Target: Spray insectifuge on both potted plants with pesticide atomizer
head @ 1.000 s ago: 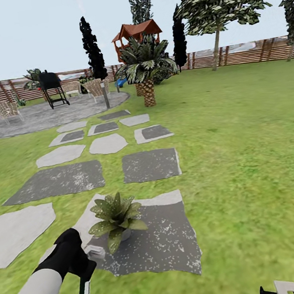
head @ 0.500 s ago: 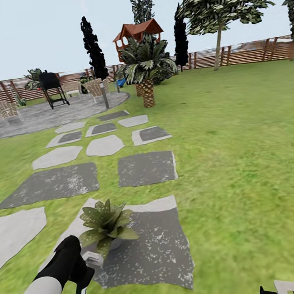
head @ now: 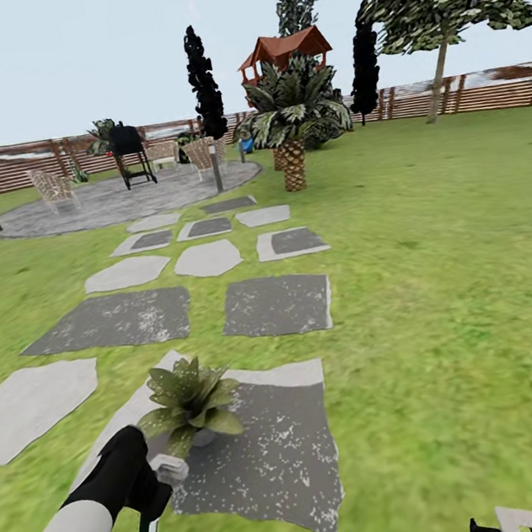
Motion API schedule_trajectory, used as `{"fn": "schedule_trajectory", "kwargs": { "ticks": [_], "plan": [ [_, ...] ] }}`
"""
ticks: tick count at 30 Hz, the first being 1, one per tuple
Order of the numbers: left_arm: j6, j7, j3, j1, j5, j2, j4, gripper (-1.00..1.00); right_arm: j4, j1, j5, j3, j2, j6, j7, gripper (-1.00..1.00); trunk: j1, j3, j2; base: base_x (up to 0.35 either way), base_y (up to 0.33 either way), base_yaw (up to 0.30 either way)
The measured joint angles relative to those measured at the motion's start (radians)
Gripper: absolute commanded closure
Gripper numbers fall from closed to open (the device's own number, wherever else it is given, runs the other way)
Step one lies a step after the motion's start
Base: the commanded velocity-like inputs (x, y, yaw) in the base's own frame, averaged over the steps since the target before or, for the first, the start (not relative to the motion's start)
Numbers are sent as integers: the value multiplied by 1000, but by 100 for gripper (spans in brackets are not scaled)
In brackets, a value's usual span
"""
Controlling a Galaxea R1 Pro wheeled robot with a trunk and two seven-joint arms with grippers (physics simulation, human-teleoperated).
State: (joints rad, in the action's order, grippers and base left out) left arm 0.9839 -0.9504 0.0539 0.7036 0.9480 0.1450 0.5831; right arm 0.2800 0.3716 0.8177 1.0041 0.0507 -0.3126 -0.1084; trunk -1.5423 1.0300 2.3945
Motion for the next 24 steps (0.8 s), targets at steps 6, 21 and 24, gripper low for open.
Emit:
{"fn": "schedule_trajectory", "kwargs": {
  "ticks": [6,21,24],
  "plan": [
    [0,0,1,0,-27,-1,10,100,0,0,0,0,0,0,0,-100,0,0,0,274,-190,12],
    [14,-34,-15,37,-53,-21,83,100,-2,0,0,-2,-2,1,0,-100,0,0,0,41,-8,255],
    [15,-49,-20,42,-55,-23,81,100,-2,0,0,-2,-2,1,0,-100,0,0,0,0,0,212]
  ]
}}
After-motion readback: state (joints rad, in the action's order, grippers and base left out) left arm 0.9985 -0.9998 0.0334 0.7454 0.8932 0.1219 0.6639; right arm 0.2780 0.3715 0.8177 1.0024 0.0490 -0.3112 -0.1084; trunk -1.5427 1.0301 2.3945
